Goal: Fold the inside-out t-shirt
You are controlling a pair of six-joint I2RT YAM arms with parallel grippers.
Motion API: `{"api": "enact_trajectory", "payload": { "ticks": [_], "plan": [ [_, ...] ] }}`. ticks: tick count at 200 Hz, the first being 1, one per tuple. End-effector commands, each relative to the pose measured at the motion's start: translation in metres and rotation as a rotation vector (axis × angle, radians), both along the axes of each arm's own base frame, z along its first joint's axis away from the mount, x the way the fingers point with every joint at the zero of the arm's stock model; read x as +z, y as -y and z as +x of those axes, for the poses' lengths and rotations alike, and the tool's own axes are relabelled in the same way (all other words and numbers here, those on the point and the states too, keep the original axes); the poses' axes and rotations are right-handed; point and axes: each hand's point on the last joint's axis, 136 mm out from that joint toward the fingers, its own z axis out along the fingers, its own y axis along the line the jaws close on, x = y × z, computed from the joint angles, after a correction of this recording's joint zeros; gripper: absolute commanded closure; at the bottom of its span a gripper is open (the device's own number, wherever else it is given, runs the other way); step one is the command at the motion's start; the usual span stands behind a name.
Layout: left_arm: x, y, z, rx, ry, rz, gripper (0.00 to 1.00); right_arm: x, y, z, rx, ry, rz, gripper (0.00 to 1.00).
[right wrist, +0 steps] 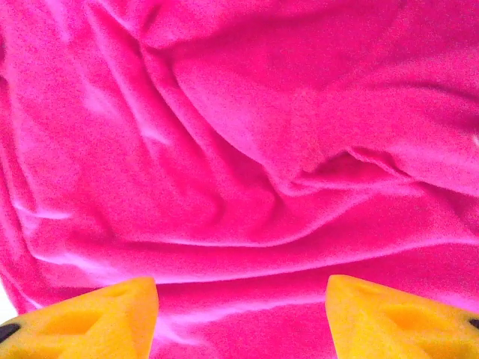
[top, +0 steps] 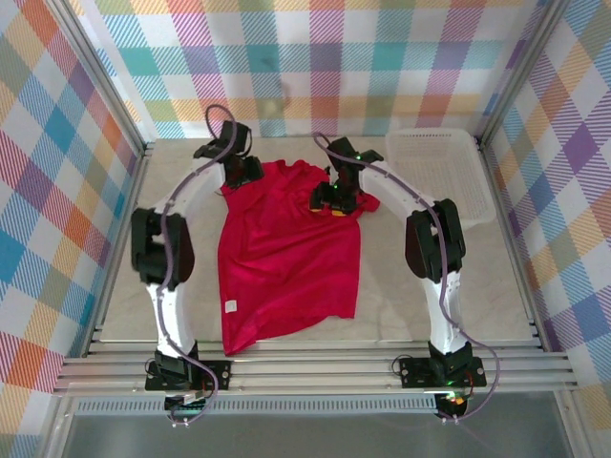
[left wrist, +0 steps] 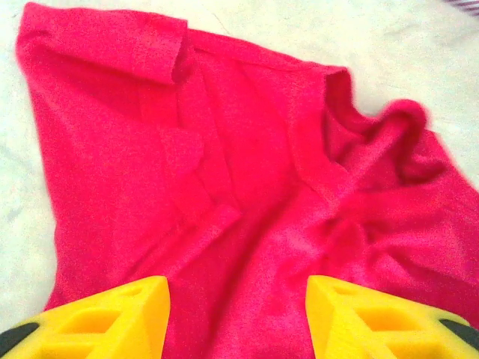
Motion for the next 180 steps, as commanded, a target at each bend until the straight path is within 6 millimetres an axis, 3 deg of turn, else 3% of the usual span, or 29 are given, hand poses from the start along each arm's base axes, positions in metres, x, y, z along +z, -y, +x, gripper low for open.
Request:
{"api": "enact_trajectory", "payload": {
  "ticks": [1,33,68,74,98,131,159,173,180],
  "plan": [
    [-0.049,-0.021,-0.007,-0.041,-0.188,0.158,0.52,0.013,-0.010,0.020,-0.025,0.031,0.069,0.41],
    [-0.064,-0.023,0.013,-0.060,-0.217,0.215,0.51,0.008,-0.017,0.039,-0.037,0.053,0.076,0.41],
    [-0.086,-0.028,0.017,-0.061,-0.251,0.258,0.52,-0.012,-0.019,0.057,-0.070,0.061,0.067,0.41],
    [-0.089,-0.030,0.016,-0.061,-0.259,0.265,0.58,-0.019,-0.018,0.061,-0.088,0.055,0.072,0.41],
    [-0.091,-0.035,0.015,-0.058,-0.270,0.285,1.00,-0.053,-0.005,0.072,-0.177,-0.007,0.093,0.43],
    [-0.060,-0.054,0.021,-0.017,-0.217,0.289,1.00,-0.093,0.028,0.068,-0.269,-0.090,0.024,0.46],
    [-0.040,-0.071,0.021,0.023,-0.188,0.258,1.00,-0.103,0.045,0.054,-0.287,-0.114,-0.009,0.47],
    [-0.041,-0.063,0.020,0.001,-0.187,0.213,1.00,-0.101,0.049,0.051,-0.287,-0.103,-0.004,0.47],
    [-0.044,-0.057,0.020,-0.017,-0.188,0.184,0.84,-0.102,0.048,0.050,-0.284,-0.103,0.000,0.47]
  ]
}}
